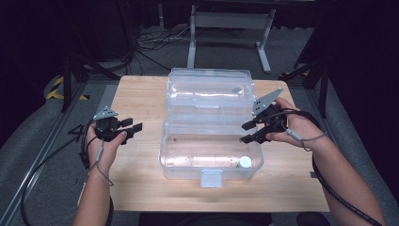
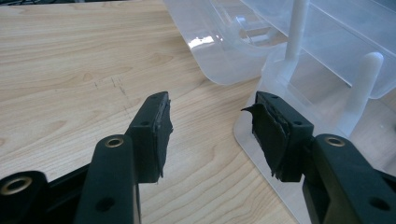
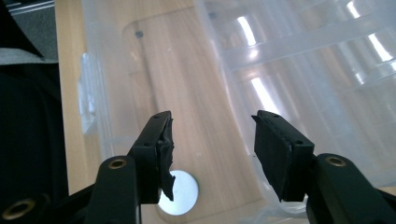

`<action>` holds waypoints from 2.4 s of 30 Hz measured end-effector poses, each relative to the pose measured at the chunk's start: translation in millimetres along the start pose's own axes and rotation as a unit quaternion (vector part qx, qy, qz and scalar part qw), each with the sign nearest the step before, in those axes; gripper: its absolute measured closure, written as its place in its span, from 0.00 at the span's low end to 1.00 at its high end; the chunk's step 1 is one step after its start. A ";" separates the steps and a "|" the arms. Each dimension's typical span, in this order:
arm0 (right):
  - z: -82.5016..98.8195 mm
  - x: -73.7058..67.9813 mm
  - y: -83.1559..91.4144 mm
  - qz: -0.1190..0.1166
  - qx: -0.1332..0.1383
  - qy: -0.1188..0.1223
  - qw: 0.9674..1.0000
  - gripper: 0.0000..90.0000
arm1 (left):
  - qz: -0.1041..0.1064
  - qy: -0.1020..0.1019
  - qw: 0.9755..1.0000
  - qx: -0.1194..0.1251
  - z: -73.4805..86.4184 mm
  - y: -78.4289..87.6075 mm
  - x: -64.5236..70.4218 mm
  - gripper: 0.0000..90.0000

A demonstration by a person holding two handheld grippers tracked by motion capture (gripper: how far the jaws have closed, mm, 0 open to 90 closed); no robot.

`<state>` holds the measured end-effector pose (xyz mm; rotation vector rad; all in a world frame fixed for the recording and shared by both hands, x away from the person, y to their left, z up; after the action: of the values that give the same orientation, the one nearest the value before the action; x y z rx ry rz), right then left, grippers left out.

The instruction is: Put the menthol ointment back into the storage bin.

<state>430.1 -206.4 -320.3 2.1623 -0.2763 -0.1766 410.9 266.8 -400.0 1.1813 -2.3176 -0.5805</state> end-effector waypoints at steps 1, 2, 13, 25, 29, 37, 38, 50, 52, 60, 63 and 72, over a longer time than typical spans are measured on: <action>-1.1 0.3 1.2 -0.001 0.005 -0.004 1.000 0.53 | 0.000 0.000 1.000 0.000 0.0 0.2 -0.2 0.53; -1.8 0.6 1.8 -0.001 0.008 -0.006 1.000 0.53 | 0.000 0.000 1.000 0.000 -0.1 0.5 -0.3 0.53; -10.7 8.6 11.2 0.021 0.051 -0.014 0.998 0.53 | 0.003 -0.001 1.000 0.004 -0.6 2.1 0.4 0.53; -22.7 21.1 19.5 0.053 0.086 -0.041 0.994 0.53 | 0.003 -0.002 1.000 0.003 -1.1 1.7 1.4 0.53; -26.9 26.3 21.0 0.056 0.091 -0.042 0.993 0.53 | 0.004 -0.003 1.000 0.002 -1.1 1.5 1.4 0.53; -38.9 35.0 20.6 0.056 0.102 -0.040 0.992 0.53 | 0.009 -0.004 1.000 0.001 0.6 4.3 6.6 0.53; -40.7 36.1 20.1 0.055 0.103 -0.039 0.992 0.53 | 0.009 -0.006 1.000 0.002 0.6 5.4 7.4 0.53; -62.0 52.5 4.4 0.048 0.105 -0.038 0.993 0.57 | 0.012 -0.014 1.000 0.003 -0.7 9.8 15.5 0.53; -64.7 54.2 1.2 0.044 0.104 -0.040 0.993 0.57 | 0.014 -0.016 1.000 0.004 -1.2 9.5 16.5 0.53; -73.5 57.7 -11.1 0.035 0.097 -0.032 0.994 0.61 | 0.018 -0.023 1.000 0.004 -3.9 9.6 21.7 0.53; -75.9 58.2 -16.0 0.034 0.094 -0.025 0.995 0.64 | 0.021 -0.027 0.999 0.002 -4.9 9.8 24.0 0.53; -81.1 60.1 -28.1 0.030 0.067 -0.010 0.997 0.74 | 0.027 -0.031 0.999 0.003 -6.7 10.2 27.1 0.53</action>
<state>510.3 -142.6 -298.8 2.2831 -0.3739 -0.1498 394.4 248.9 -383.1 1.1143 -2.3962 -0.5990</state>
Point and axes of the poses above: each handheld gripper's, and its own axes: y roughly backward along the jaws, z roughly out of its underside, x roughly to its right, the point moved 1 cm from there along -y, roughly forward along the jaws, and after that the axes turned 2 degrees about -x, right-handed, at the moved point
